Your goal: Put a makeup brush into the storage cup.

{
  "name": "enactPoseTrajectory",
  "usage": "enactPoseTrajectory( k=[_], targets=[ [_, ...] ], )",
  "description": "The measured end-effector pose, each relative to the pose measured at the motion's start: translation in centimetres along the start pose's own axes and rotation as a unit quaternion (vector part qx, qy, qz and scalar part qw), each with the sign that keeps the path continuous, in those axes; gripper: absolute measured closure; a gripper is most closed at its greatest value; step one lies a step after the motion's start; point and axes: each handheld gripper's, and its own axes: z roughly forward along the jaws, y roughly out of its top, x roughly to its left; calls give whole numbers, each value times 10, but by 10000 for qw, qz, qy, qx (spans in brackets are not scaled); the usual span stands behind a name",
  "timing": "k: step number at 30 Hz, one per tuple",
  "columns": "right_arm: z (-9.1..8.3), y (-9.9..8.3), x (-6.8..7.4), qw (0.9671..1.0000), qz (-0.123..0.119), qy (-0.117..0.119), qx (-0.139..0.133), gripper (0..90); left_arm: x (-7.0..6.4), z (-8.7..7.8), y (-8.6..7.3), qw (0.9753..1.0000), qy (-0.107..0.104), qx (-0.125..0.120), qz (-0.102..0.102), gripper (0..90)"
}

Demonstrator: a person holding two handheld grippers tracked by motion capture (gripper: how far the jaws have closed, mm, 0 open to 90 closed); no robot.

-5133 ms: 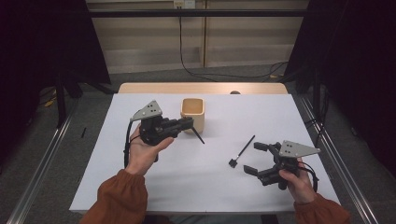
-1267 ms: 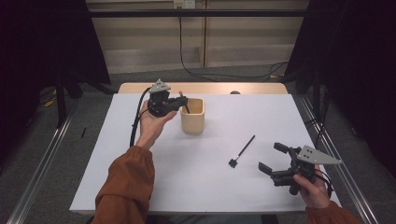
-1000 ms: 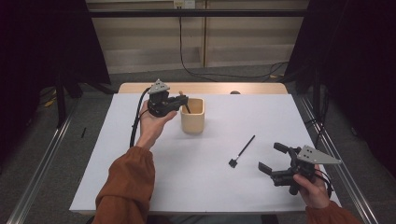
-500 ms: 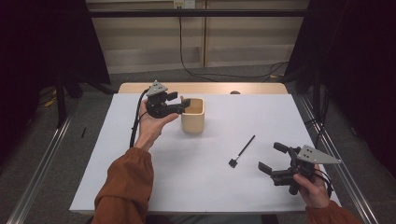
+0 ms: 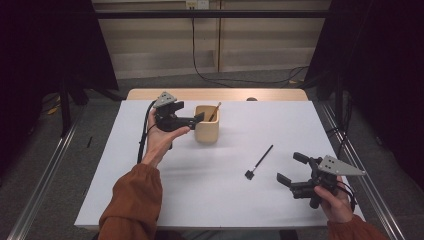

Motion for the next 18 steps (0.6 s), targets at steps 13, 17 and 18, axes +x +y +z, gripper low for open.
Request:
enactPoseTrajectory(
  k=[13, 17, 18],
  targets=[
    [1, 0, -1, 10000, 16, -6, 33, 19, 1, -30, -7, 9997, 141, -106, 138, 19],
    [1, 0, -1, 10000, 25, -22, 4, 14, -2, -38, -12, 9996, 151, -171, 155, 24],
    [1, 0, -1, 10000, 30, -27, 10, 14, -3, -40, -13, 9995, 177, -177, 172, 23]
  ],
)
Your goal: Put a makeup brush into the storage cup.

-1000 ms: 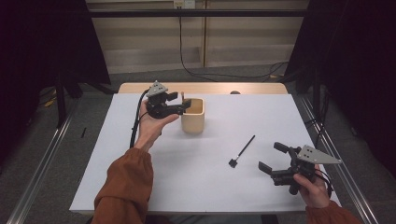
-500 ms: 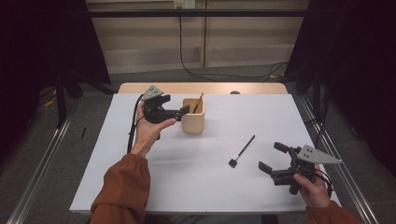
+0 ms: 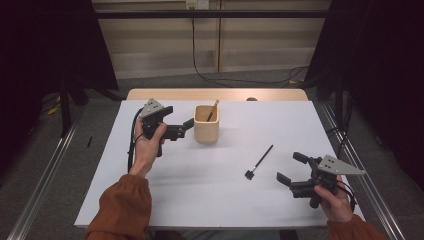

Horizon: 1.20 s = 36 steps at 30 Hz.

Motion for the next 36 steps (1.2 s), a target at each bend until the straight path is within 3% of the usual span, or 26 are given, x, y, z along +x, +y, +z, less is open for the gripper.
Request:
enactPoseTrajectory(
  k=[5, 10, 13, 17, 21, 23, 30, 36],
  targets=[
    [0, 0, 0, 10000, 10, -20, -2, 7, -5, -12, -5, 10000, 10, -32, 64, 19],
    [0, -1, -1, 10000, 39, -86, 27, 0, -9, -18, -10, 9999, 6, -105, -33, 17],
    [0, 0, -1, 9999, 19, -107, 8, 0, -14, -23, -15, 10000, -14, -42, 81, 16],
    [-1, 0, -2, 9999, 34, -133, -4, 0, -16, -32, -20, 9999, 49, -94, -7, 12],
    [-1, -1, -1, 9999, 18, -135, 6, 0, -18, -41, -26, 10000, 45, -14, 83, 10],
    [-1, -1, -1, 9999, 23, -139, 7, 0, -20, -45, -28, 10000, 38, -68, -14, 11],
    [-1, 0, -1, 9999, 32, -144, -3, 0, -26, -61, -34, 9999, 93, -12, 73, 14],
    [-2, 0, -1, 9999, 40, -158, -7, 0, -29, -72, -45, 9999, 97, -82, -83, 14]
  ],
)
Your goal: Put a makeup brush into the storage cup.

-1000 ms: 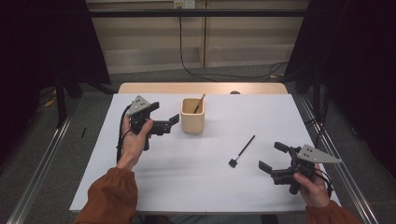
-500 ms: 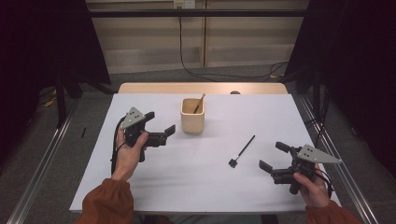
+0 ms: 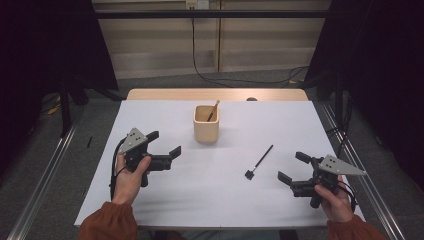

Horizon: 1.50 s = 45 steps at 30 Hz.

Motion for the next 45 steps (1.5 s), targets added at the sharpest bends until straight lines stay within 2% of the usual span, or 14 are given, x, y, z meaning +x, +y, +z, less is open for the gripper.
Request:
enactPoseTrajectory(
  k=[6, 10, 16, 17, 19, 21, 24, 26, 31, 37, 40, 45],
  targets=[
    [0, 0, 0, 10000, -12, -17, -4, 0, 1, -10, -8, 10000, 69, 41, 32, 14],
    [0, 1, 0, 10000, 0, -17, -29, 0, -1, -18, -10, 9999, 103, -60, -50, 12],
    [-1, 2, 1, 10000, 22, -48, -51, 0, -6, -30, -24, 9999, 79, 15, -100, 10],
    [-2, 2, 1, 10000, 11, -50, -56, 0, -8, -32, -27, 9998, 147, 4, -93, 10],
    [-3, 2, 1, 10000, 12, -57, -65, 0, -11, -34, -31, 9999, 137, 92, 9, 10],
    [-3, 2, 1, 10000, 2, -48, -71, 0, -12, -39, -31, 9997, 226, 27, -30, 12],
    [-4, 2, 2, 10000, -29, -48, -46, 0, -12, -47, -33, 9994, 330, -18, 39, 11],
    [-4, 2, 2, 10000, -64, -29, -18, 0, -13, -52, -37, 9996, 285, -63, -20, 10],
    [-4, 2, 2, 9999, -105, 10, -11, 0, -14, -54, -39, 9996, 277, -101, 44, 7],
    [-6, 3, 2, 9999, -146, 65, 1, 0, -15, -54, -41, 9997, 248, -49, 70, 8],
    [-4, 5, 0, 9998, -154, 127, 28, 0, -13, -54, -43, 9998, 157, 25, 97, 13],
    [-2, 8, 1, 9997, -139, 178, 102, 0, -14, -55, -43, 9999, 132, -13, 96, 15]
  ],
)
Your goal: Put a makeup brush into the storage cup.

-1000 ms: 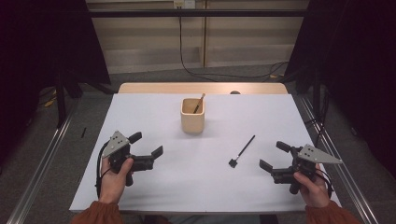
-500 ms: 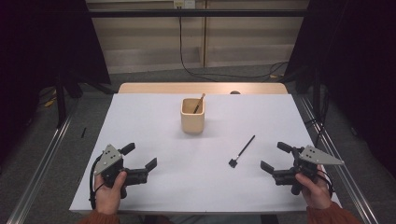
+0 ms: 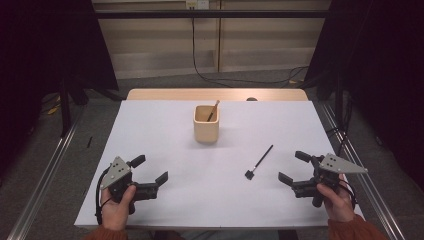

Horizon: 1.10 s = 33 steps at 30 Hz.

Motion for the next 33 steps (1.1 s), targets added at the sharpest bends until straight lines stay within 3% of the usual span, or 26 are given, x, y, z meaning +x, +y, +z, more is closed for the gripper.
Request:
enactPoseTrajectory(
  k=[12, 16, 24, 26, 28, 33],
  targets=[
    [9, 11, -5, 9997, -179, 152, 27, 7, -3, -1, 2, 10000, 23, -54, 56, 14],
    [17, 15, -12, 9982, -385, 276, 354, 3, -3, -1, 2, 10000, 39, -24, 72, 13],
    [28, 26, -23, 9984, -380, 199, 357, 7, -2, -1, 1, 10000, 50, -1, 61, 11],
    [33, 30, -26, 9966, -459, 400, 551, 6, -2, -1, 0, 9999, 60, 36, 116, 11],
    [38, 34, -28, 9960, -361, 548, 603, 6, -2, 0, 0, 9999, 46, 24, 102, 11],
    [50, 40, -29, 9963, -467, 425, 590, 8, -2, -1, 1, 9999, 46, 32, 133, 11]
  ],
)
